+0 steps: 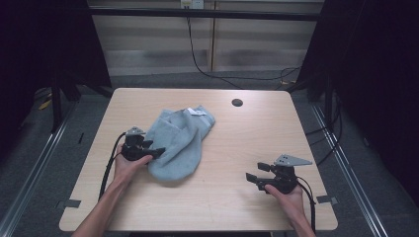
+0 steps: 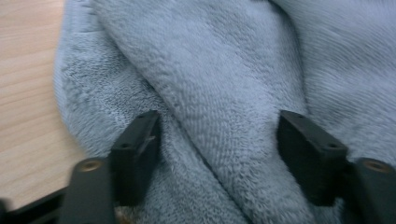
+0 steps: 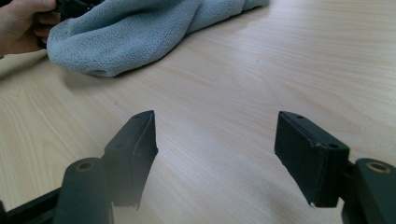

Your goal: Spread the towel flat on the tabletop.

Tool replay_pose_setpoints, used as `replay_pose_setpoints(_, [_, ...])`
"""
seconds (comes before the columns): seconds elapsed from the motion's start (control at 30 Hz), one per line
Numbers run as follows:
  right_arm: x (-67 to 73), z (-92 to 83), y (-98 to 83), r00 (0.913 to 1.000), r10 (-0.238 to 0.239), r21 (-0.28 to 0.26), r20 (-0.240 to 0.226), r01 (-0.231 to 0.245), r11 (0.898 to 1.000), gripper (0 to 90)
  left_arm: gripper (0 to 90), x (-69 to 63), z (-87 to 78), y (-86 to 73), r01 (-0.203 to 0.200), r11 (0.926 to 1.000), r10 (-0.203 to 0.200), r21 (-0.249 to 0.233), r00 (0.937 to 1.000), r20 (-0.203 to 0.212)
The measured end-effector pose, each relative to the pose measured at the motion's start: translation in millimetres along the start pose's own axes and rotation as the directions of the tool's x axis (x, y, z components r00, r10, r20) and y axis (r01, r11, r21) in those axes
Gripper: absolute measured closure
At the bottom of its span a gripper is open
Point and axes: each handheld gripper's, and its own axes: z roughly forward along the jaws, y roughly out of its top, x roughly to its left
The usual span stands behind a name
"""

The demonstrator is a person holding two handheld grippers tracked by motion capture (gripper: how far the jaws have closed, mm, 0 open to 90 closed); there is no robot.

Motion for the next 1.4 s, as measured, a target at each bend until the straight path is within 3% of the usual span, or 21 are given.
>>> replay_pose_setpoints(0.13, [1.5, 0.9, -0.3, 1.0000, -0.003, 0.010, -0.010, 0.003, 1.000, 30.0, 49.8, -4.3, -0.2, -5.0, -0.003, 1.0000, 0.004, -0.008, 0.9990, 0.045])
replay_pose_setpoints(0.2, [1.6, 1.4, -0.7, 0.9999, -0.001, 0.013, -0.016, 0.001, 1.000, 30.0, 51.7, -8.4, -1.9, -7.1, -0.015, 0.9999, 0.015, -0.004, 0.9986, 0.050])
replay_pose_setpoints(0.4, [2.0, 2.4, -1.0, 0.9997, 0.003, 0.022, -0.023, -0.003, 1.000, 30.5, 51.9, -28.1, -9.3, -17.3, -0.061, 0.9981, 0.060, 0.009, 0.9944, 0.087])
replay_pose_setpoints(0.57, [2.1, 2.9, -1.1, 0.9996, 0.009, 0.035, -0.026, -0.008, 0.999, 31.2, 51.8, -44.7, -11.0, -23.6, -0.063, 0.9980, 0.062, 0.007, 0.9923, 0.107])
replay_pose_setpoints(0.77, [3.9, 1.5, -0.4, 0.9984, 0.023, 0.041, -0.052, -0.021, 0.999, 34.7, 51.4, -66.6, -19.0, -35.4, -0.089, 0.9960, 0.085, 0.015, 0.9850, 0.150])
replay_pose_setpoints(0.9, [6.5, 1.7, 0.0, 0.9983, 0.013, 0.046, -0.057, -0.011, 0.999, 37.7, 49.9, -85.6, -26.1, -42.4, -0.100, 0.9942, 0.091, 0.041, 0.9810, 0.171])
replay_pose_setpoints(1.07, [11.1, 3.8, 3.1, 0.9980, 0.013, 0.065, -0.062, -0.009, 0.998, 37.9, 47.8, -104.2, -38.4, -50.2, -0.124, 0.9884, 0.103, 0.088, 0.9711, 0.216])
replay_pose_setpoints(1.17, [14.9, 5.3, 10.6, 0.9989, -0.014, 0.074, -0.044, 0.017, 0.997, 37.8, 43.7, -105.2, -43.8, -50.6, -0.130, 0.9866, 0.103, 0.099, 0.9649, 0.242])
replay_pose_setpoints(1.23, [16.0, 7.1, 18.6, 0.9992, -0.015, 0.075, -0.037, 0.018, 0.997, 38.1, 40.8, -101.7, -46.8, -47.1, -0.109, 0.9906, 0.085, 0.082, 0.9632, 0.255])
replay_pose_setpoints(1.4, [16.3, 20.9, 50.2, 0.9973, -0.031, 0.049, -0.066, 0.034, 0.998, 38.8, 37.1, -91.7, -47.2, -18.6, -0.077, 0.9970, 0.072, 0.014, 0.9701, 0.232])
